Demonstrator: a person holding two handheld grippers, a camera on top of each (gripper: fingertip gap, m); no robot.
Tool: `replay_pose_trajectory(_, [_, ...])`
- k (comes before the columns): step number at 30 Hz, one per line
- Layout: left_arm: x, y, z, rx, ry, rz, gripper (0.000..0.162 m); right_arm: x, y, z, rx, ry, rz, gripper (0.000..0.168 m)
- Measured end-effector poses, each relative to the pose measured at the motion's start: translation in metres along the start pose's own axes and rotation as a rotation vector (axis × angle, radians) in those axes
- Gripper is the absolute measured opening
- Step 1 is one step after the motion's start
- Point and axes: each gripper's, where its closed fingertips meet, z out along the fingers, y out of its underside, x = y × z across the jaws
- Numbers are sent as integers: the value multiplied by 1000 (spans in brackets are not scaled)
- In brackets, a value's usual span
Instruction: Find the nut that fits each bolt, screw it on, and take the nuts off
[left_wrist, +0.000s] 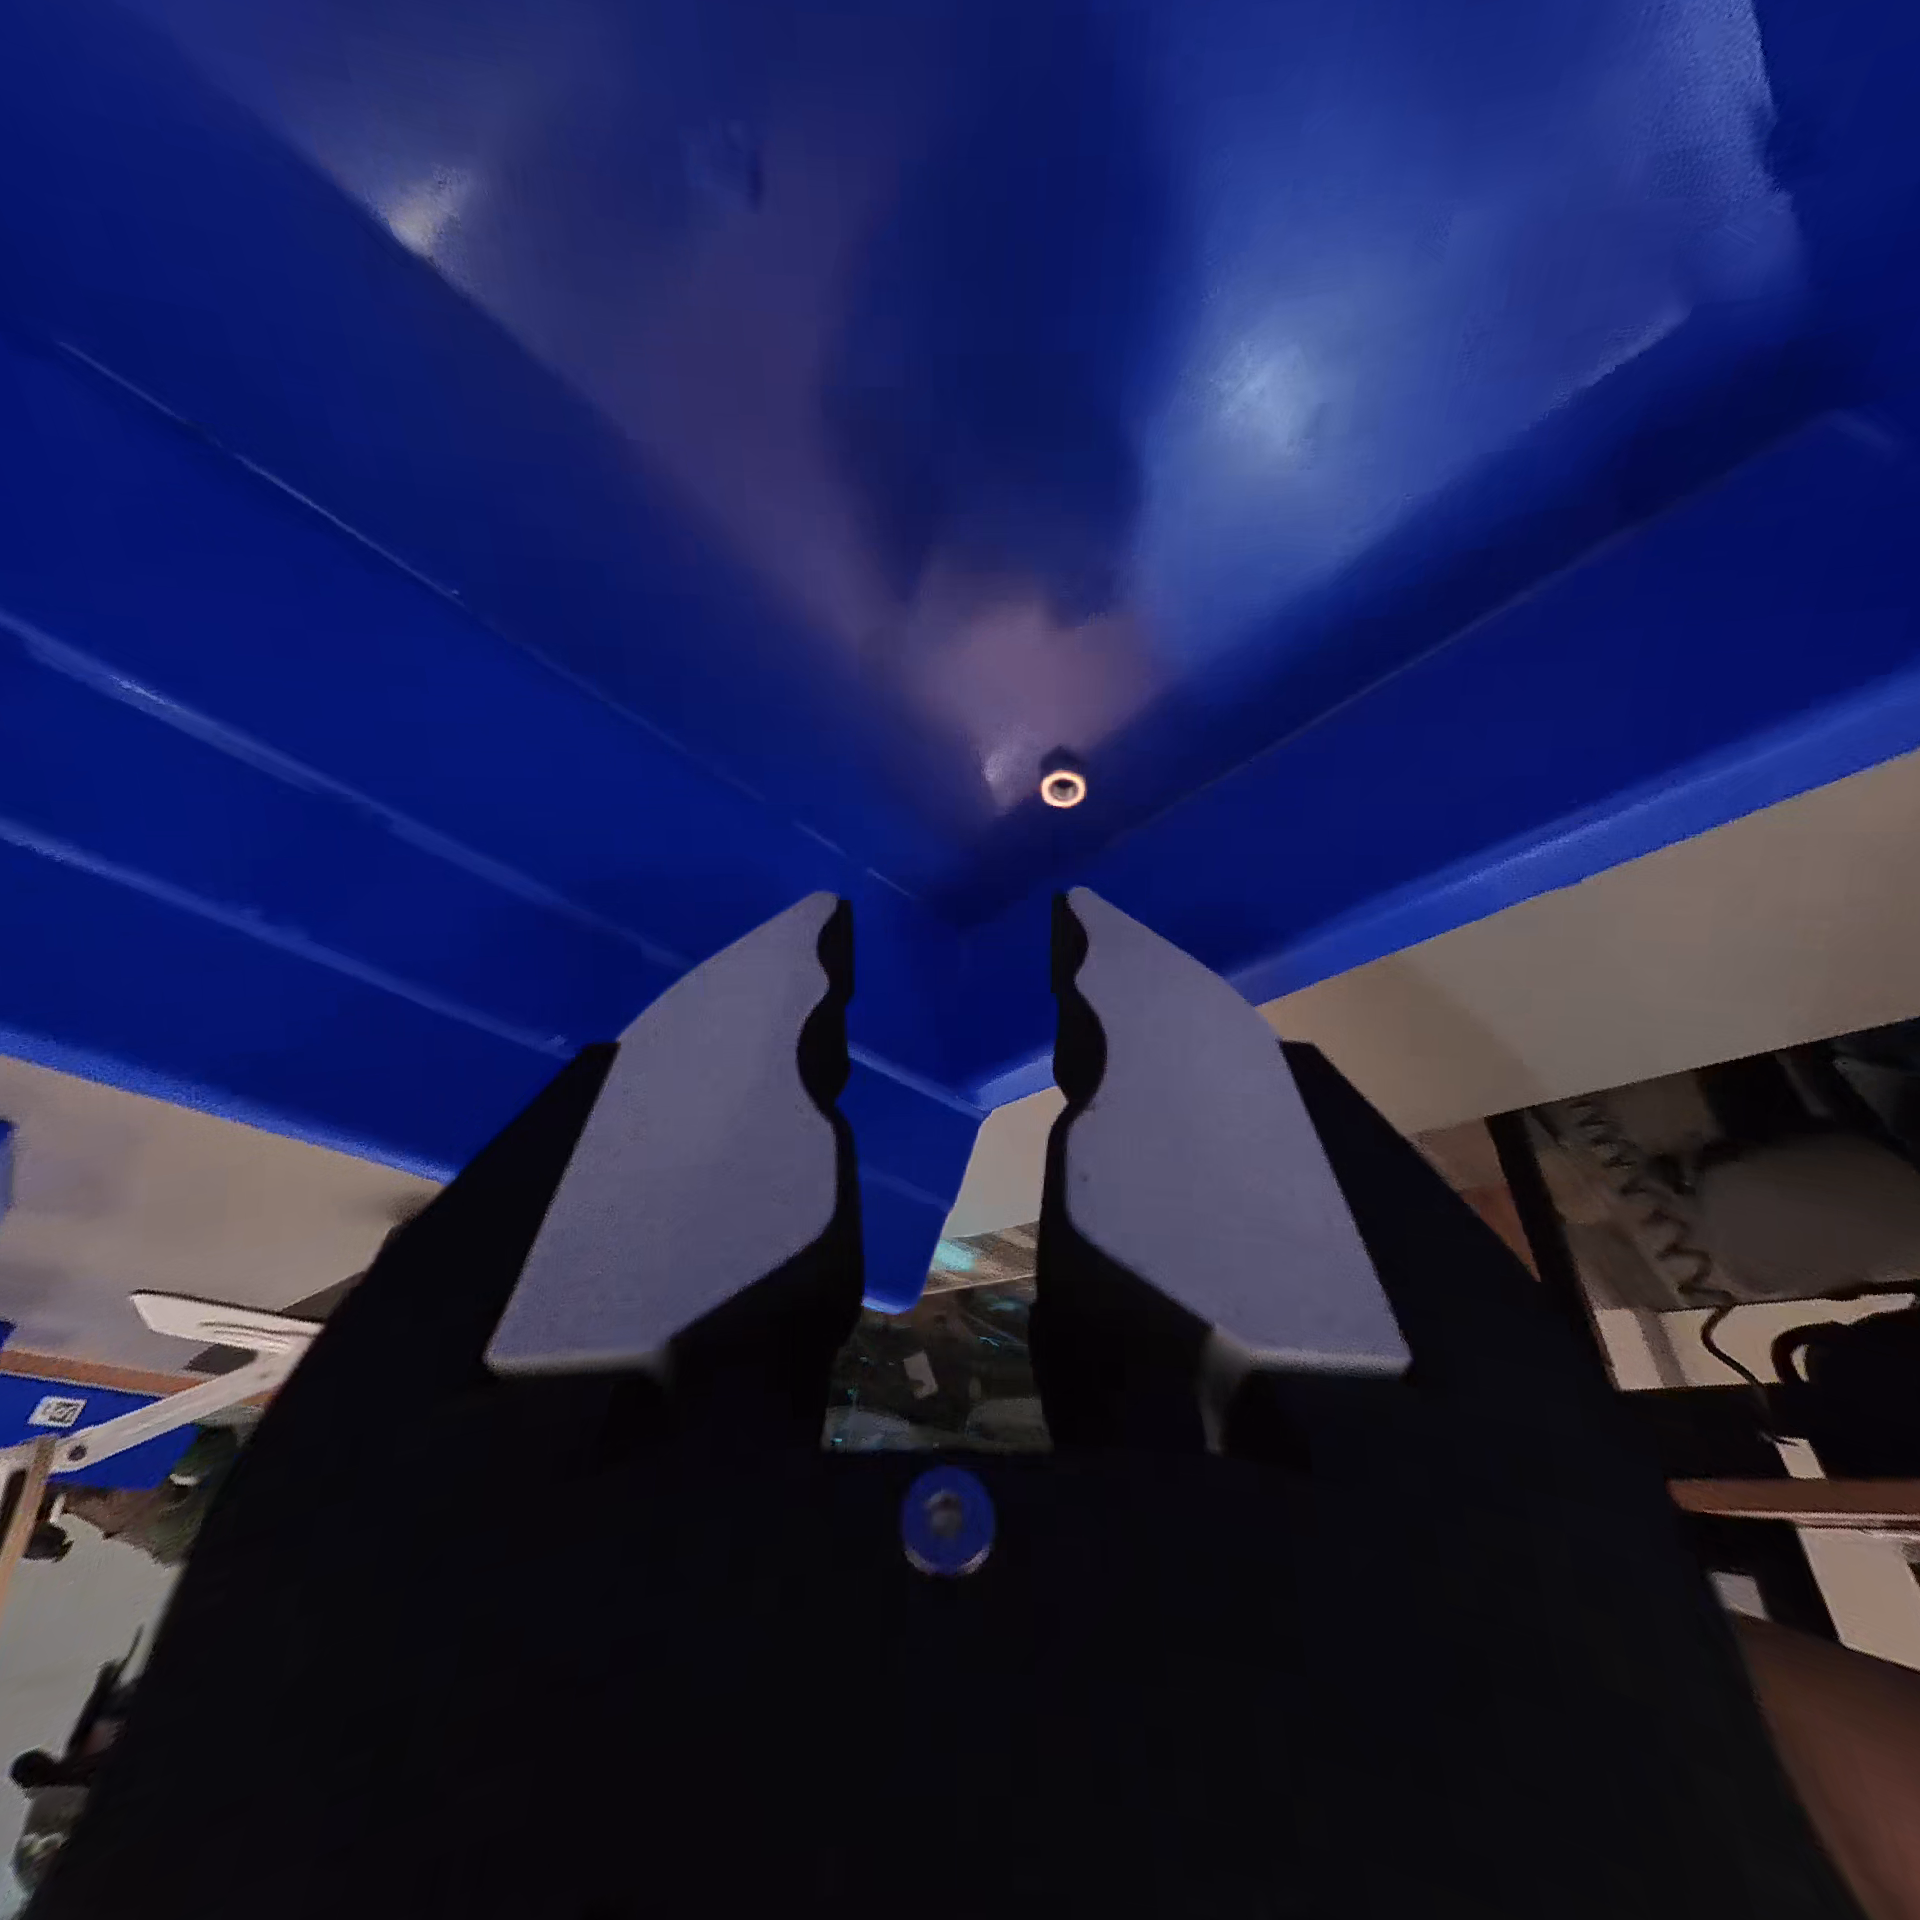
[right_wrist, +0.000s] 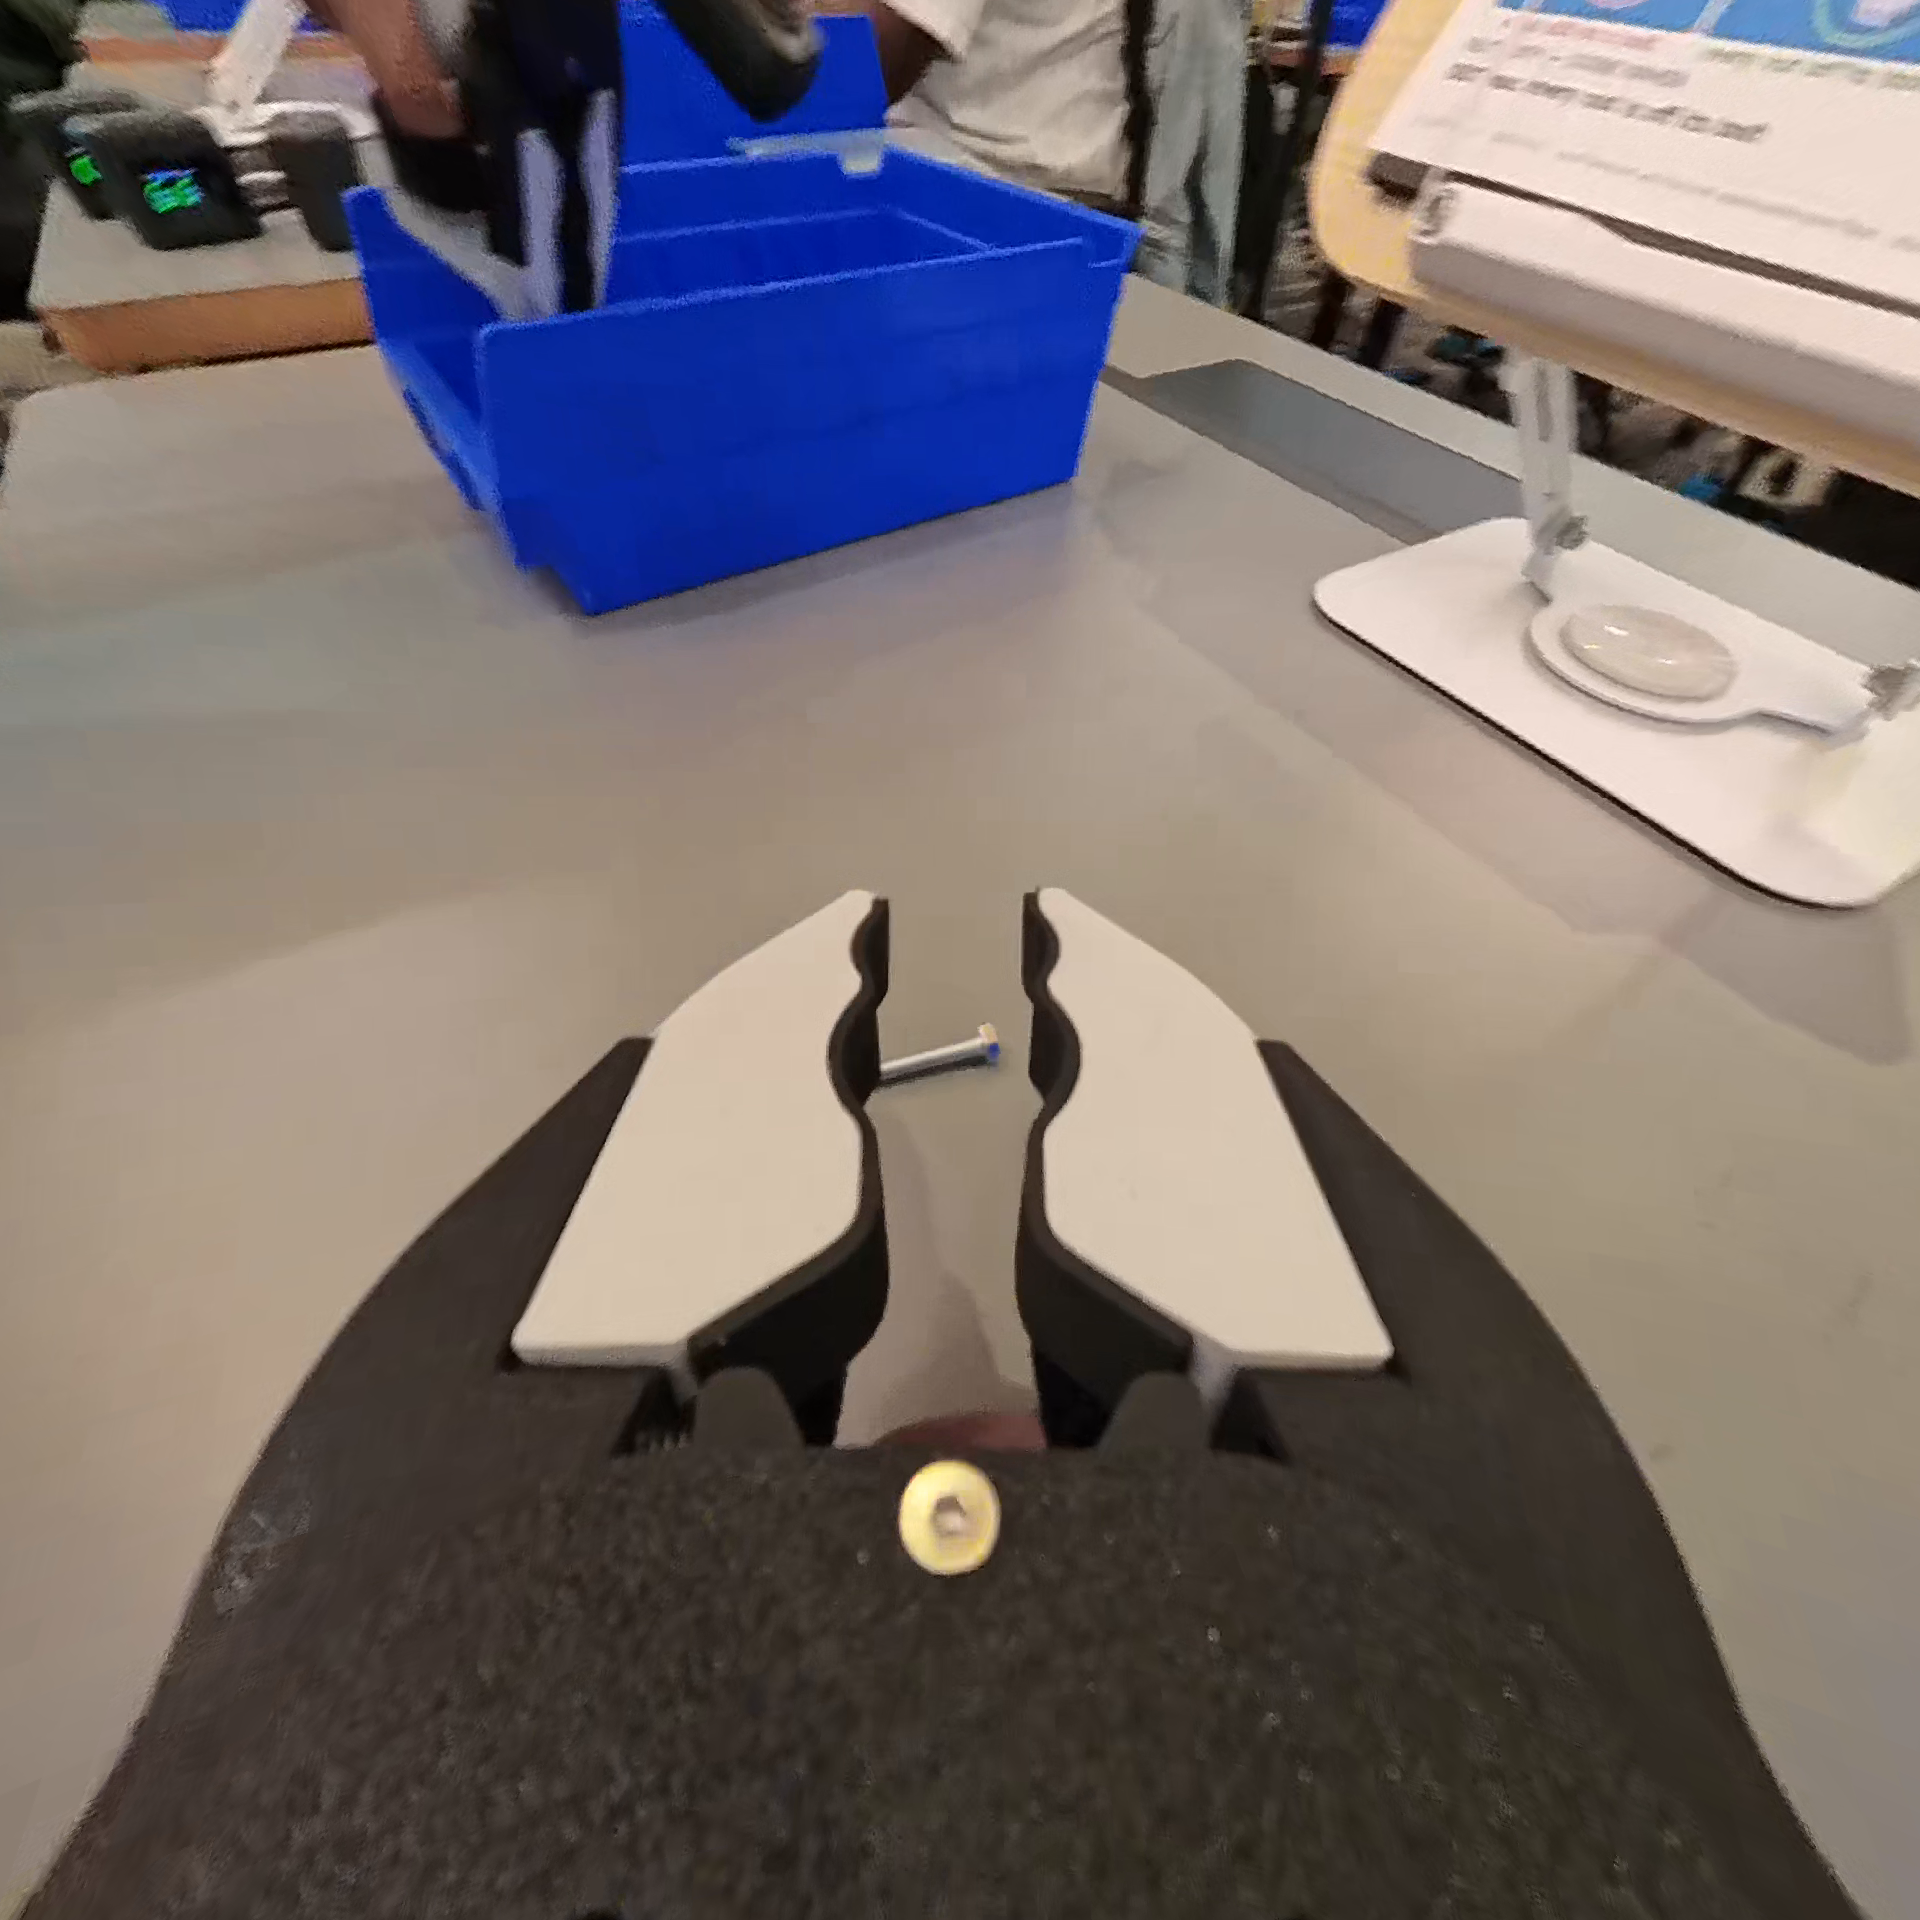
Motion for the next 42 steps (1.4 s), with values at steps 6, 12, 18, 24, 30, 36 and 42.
replay_pose_trajectory(6, [17,-7,-7,148,38,40,34,2,-2,3,-255,-198,-146,29])
replay_pose_trajectory(12, [23,1,25,-11,133,26,36,15,-14,22,-181,-167,-189,27])
replay_pose_trajectory(18, [15,-7,41,-18,174,-9,31,14,-7,15,-135,-137,-218,23])
replay_pose_trajectory(24, [18,-3,47,-25,191,-14,27,12,-3,15,-149,-149,-207,24])
replay_pose_trajectory(30, [15,-2,49,-36,121,-8,22,9,-2,15,-154,-137,-227,24])
replay_pose_trajectory(36, [16,-2,49,-35,-3,33,10,10,0,15,-156,-124,-232,23])
replay_pose_trajectory(42, [12,-16,26,265,-113,49,10,17,1,11,-150,-106,-221,23])
